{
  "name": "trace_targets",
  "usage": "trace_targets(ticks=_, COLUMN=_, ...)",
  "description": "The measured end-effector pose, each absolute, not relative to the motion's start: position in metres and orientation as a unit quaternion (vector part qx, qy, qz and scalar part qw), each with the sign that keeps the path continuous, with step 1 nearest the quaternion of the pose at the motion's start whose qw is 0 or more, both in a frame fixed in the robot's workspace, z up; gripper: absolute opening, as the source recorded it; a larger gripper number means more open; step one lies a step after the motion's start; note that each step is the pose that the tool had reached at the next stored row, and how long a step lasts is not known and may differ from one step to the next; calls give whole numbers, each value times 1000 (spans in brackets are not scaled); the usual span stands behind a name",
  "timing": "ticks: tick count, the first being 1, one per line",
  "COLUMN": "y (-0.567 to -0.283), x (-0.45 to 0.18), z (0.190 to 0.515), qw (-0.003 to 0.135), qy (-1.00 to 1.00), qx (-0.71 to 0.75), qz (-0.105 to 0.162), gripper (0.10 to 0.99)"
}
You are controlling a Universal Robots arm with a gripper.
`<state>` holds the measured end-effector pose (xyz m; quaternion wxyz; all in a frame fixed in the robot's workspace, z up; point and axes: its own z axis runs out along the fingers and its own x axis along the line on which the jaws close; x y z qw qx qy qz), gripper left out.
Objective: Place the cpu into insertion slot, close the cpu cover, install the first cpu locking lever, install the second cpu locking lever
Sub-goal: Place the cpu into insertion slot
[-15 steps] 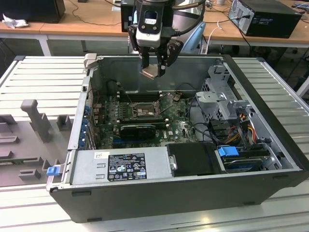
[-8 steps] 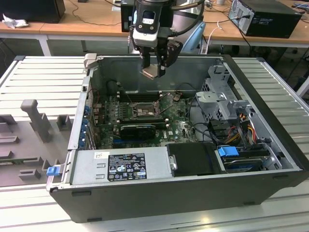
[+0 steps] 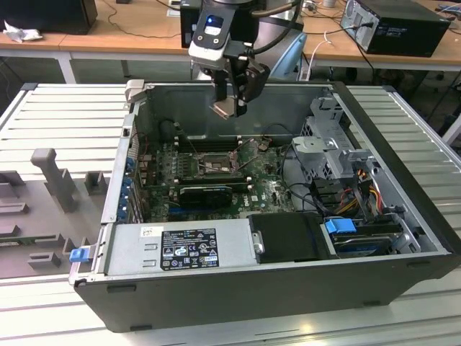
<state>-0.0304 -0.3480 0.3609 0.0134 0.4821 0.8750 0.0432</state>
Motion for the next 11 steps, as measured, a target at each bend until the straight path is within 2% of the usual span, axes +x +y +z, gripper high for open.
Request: trace_targets(ticks=11, y=-348, x=-30, z=360, qw=17, qy=827, qx=561, qz=41, gripper=529)
